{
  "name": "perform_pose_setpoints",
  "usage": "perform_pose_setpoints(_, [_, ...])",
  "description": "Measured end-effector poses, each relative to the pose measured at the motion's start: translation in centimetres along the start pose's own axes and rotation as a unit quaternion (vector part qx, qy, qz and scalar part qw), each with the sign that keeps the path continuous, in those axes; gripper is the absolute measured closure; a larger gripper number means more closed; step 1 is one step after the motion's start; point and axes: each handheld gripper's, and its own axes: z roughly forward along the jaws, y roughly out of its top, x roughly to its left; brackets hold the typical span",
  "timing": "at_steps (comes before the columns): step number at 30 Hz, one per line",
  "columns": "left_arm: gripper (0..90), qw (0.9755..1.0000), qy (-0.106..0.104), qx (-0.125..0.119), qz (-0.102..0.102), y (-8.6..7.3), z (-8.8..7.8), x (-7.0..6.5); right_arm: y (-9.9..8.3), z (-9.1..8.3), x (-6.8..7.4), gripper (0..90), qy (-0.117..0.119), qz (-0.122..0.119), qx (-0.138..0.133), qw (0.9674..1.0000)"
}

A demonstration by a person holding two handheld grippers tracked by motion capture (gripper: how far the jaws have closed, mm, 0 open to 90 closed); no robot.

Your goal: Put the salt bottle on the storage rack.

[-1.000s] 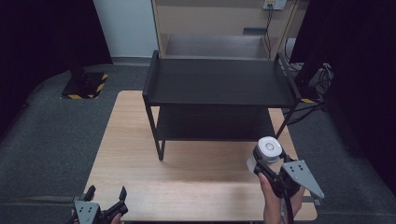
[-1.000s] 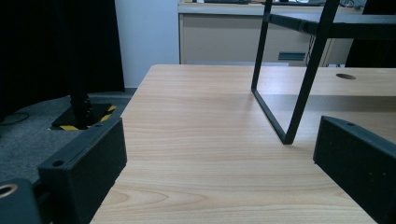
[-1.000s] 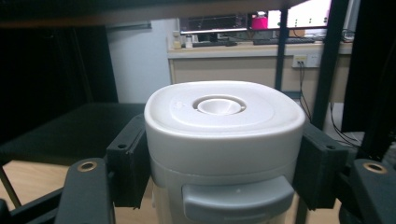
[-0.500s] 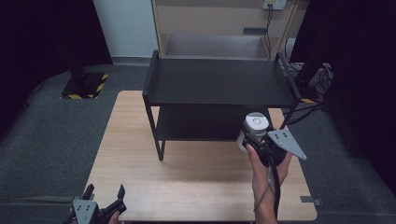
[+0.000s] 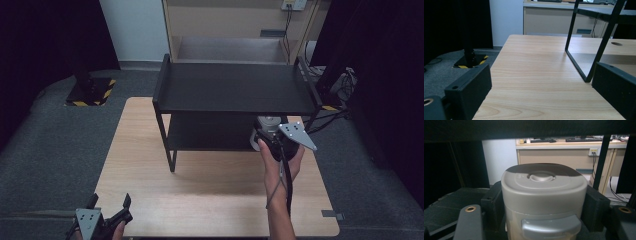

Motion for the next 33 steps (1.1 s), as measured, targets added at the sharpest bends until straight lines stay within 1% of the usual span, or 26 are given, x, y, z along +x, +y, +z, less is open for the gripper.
perform_pose_setpoints(4, [1.3, 1.0000, 0.001, 0.001, -0.001, 0.0, 0.2, 0.1, -0.3, 0.7, 0.1, 31.7, 0.001, -0.001, 0.003, 1.0000])
perform_pose_setpoints(11, [1.3, 1.0000, 0.001, 0.004, -0.001, -0.1, 0.3, 0.2, -0.3, 1.7, 0.6, 31.6, -0.011, -0.013, 0.001, 0.9999])
perform_pose_setpoints(16, [1.3, 1.0000, 0.003, 0.004, -0.002, -0.1, 0.3, 0.3, -0.5, 2.4, 0.6, 31.6, -0.013, -0.016, -0.004, 0.9998])
perform_pose_setpoints(26, [1.3, 1.0000, 0.003, 0.007, -0.005, -0.2, 0.4, 0.6, -0.7, 2.9, 0.5, 31.5, -0.015, -0.017, -0.008, 0.9997])
perform_pose_setpoints(33, [1.4, 1.0000, 0.003, 0.005, -0.007, -0.2, 0.3, 0.7, -0.7, 2.9, 0.5, 31.2, -0.014, -0.014, -0.008, 0.9998])
